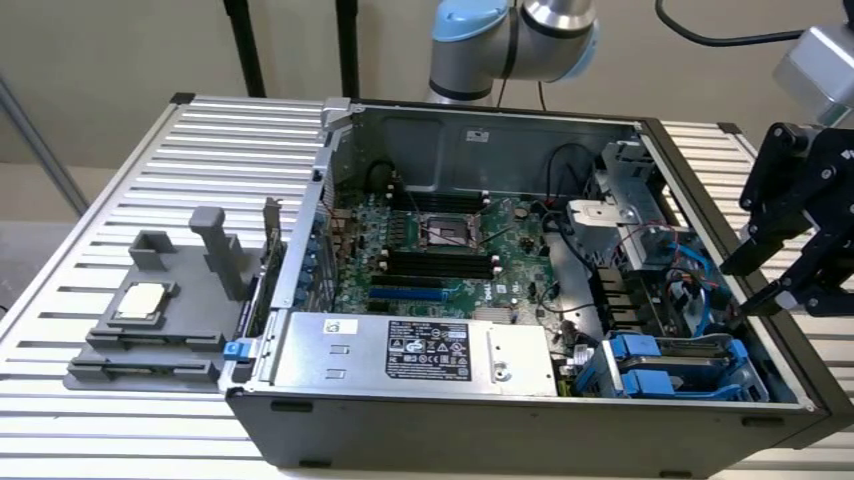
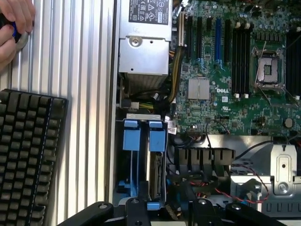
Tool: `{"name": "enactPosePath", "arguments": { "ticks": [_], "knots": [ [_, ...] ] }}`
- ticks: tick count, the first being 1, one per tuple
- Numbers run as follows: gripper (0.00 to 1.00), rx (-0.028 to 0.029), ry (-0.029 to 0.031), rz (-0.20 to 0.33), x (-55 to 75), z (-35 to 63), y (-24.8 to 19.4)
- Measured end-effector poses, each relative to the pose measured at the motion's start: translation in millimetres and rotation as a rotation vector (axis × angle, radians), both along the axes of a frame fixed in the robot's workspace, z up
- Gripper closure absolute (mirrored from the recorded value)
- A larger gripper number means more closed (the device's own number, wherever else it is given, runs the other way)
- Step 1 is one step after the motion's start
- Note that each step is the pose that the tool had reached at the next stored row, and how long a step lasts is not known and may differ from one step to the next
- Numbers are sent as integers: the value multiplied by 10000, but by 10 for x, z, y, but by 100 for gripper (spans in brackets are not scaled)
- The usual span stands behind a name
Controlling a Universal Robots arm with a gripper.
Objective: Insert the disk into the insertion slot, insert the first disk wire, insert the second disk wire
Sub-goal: 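Insert the first disk wire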
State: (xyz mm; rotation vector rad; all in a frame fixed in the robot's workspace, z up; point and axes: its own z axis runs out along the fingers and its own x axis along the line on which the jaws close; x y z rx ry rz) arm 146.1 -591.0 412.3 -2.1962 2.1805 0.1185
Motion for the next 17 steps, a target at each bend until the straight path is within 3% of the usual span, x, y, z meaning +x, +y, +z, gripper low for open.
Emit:
{"name": "enactPosePath", "arguments": {
  "ticks": [6, 17],
  "knots": [
    [60, 0, 0, 0, 169, -109, 62],
    [60, -1, 0, 0, 172, -308, 92]
  ]
}}
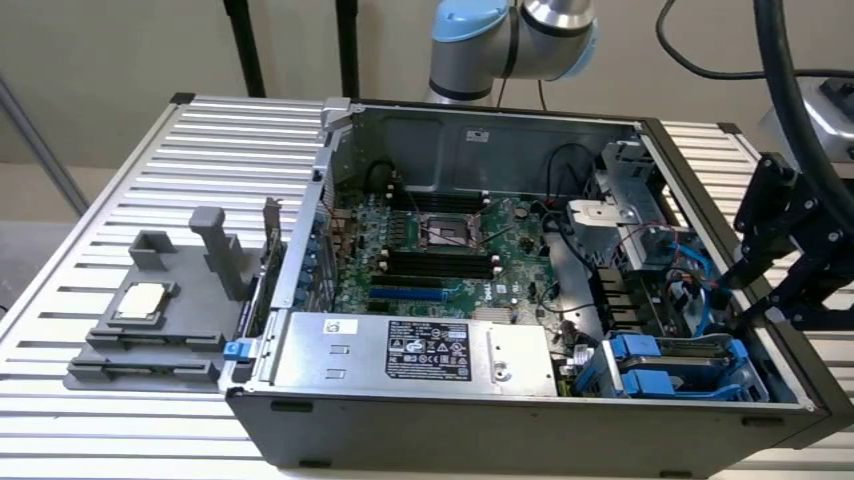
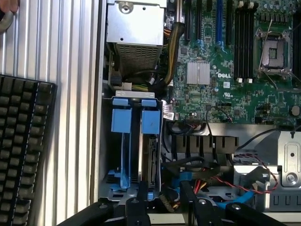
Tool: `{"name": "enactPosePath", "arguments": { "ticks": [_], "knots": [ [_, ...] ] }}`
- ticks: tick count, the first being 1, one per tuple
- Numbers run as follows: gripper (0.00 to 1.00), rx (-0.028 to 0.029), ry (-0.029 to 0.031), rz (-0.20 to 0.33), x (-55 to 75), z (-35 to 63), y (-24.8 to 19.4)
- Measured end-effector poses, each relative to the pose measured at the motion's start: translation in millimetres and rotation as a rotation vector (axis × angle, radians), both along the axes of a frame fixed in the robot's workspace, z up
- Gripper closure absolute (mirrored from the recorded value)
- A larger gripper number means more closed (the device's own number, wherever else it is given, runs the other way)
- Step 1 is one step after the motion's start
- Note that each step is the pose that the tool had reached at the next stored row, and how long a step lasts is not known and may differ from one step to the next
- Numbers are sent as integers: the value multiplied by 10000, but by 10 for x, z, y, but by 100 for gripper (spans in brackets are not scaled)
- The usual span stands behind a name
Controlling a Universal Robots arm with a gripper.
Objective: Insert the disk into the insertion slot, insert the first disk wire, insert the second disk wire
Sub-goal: 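Insert the first disk wire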
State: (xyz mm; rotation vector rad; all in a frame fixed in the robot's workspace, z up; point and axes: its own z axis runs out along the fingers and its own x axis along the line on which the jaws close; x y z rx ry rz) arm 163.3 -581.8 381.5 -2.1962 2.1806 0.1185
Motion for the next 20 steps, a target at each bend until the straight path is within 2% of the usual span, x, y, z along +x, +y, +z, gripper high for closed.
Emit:
{"name": "enactPosePath", "arguments": {
  "ticks": [5, 15, 17, 18, 20],
  "knots": [
    [60, -1, 0, 0, 1, -93, 10],
    [60, -64, 0, 8, -23, -269, 22],
    [58, -62, -1, 13, -50, -284, 51],
    [51, -63, 0, 14, -57, -286, 79],
    [51, -65, 0, 17, -66, -288, 134]
  ]
}}
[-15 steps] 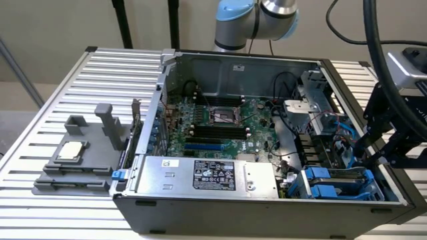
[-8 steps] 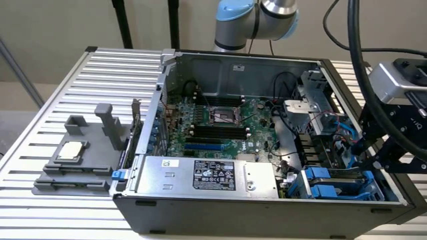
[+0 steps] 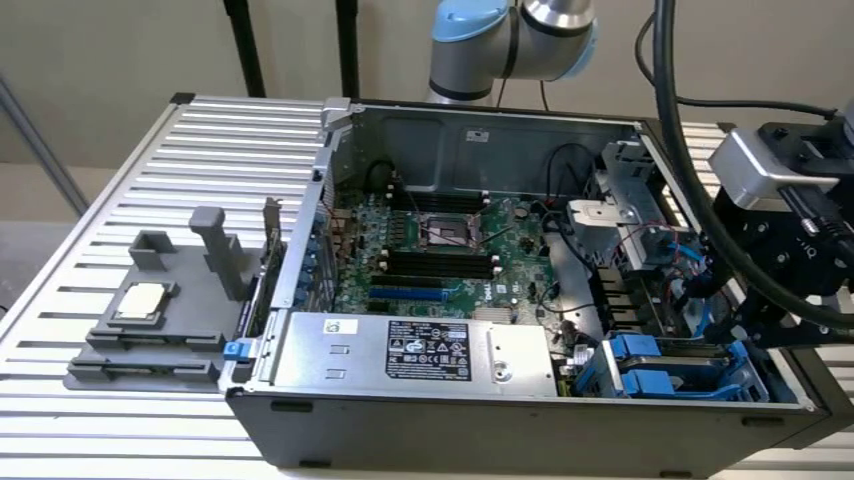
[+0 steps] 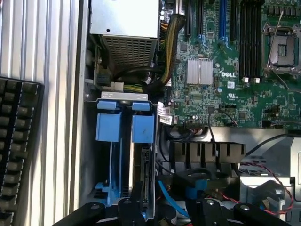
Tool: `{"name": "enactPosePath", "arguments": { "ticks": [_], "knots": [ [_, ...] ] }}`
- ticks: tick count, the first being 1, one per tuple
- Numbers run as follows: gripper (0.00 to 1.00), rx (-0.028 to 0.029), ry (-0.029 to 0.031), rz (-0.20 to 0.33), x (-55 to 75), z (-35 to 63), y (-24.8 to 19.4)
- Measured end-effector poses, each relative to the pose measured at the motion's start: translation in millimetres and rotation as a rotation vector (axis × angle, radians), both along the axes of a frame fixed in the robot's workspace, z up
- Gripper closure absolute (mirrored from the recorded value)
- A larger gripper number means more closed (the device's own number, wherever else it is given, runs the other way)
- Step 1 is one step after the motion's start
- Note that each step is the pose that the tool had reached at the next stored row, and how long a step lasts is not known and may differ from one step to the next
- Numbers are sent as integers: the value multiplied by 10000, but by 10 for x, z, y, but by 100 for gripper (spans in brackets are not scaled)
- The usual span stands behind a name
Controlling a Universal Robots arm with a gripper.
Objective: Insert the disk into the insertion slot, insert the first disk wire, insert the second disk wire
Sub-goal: 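Insert the first disk wire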
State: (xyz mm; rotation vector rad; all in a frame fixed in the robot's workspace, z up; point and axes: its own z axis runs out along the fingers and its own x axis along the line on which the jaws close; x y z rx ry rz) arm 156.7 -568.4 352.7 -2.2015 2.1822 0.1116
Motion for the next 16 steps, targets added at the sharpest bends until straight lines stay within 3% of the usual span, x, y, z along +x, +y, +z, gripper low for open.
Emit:
{"name": "enactPosePath", "arguments": {
  "ticks": [4, 6, 9, 13, 15, 16],
  "knots": [
    [51, 1, 0, 64, -34, -1, 12],
    [51, -1, 0, 76, -37, 0, -11],
    [51, 0, 0, 75, -37, 0, -106],
    [51, 0, 2, 75, -37, 0, -264],
    [51, 18, 12, 76, -34, 0, -310],
    [51, 52, 21, 76, -28, 0, -319]
  ]
}}
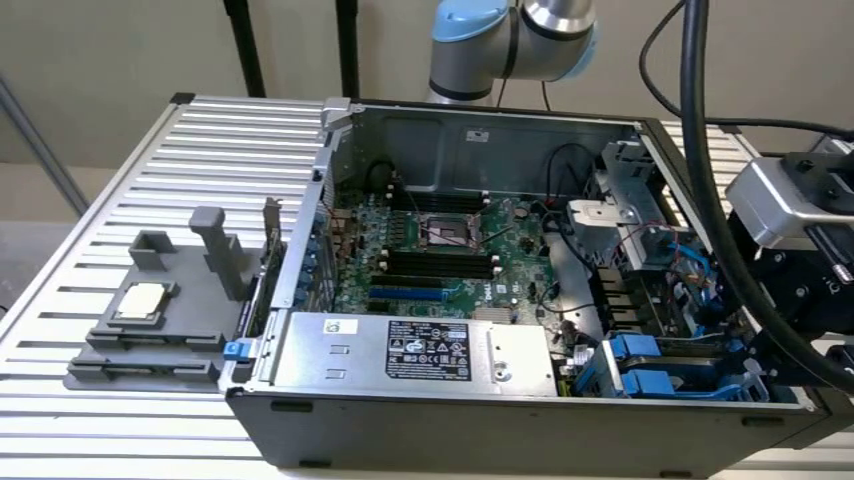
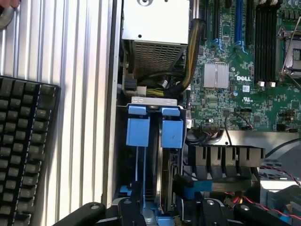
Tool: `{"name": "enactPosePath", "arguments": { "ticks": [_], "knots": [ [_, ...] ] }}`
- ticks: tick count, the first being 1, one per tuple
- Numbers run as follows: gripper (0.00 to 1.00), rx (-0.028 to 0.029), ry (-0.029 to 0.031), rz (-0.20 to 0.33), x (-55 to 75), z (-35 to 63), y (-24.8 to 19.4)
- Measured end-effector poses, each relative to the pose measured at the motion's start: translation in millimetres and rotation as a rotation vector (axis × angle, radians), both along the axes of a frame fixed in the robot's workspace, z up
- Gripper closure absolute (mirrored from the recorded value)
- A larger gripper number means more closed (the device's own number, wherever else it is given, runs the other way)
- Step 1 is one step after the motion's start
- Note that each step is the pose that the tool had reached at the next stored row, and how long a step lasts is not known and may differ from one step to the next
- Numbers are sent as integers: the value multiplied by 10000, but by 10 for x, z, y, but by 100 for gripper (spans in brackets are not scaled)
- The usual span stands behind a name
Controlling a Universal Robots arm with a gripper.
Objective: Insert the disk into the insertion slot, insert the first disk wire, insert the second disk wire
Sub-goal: 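Insert the first disk wire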
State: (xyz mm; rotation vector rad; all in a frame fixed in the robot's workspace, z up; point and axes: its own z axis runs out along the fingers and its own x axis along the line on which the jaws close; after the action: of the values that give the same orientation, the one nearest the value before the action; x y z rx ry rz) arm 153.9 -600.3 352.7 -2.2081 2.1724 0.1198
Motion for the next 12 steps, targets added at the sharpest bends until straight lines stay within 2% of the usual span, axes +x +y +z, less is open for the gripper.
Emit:
{"name": "enactPosePath", "arguments": {
  "ticks": [4, 12],
  "knots": [
    [51, 200, 9, 29, 34, -2, -6],
    [51, 468, 10, 193, 118, -40, -8]
  ]
}}
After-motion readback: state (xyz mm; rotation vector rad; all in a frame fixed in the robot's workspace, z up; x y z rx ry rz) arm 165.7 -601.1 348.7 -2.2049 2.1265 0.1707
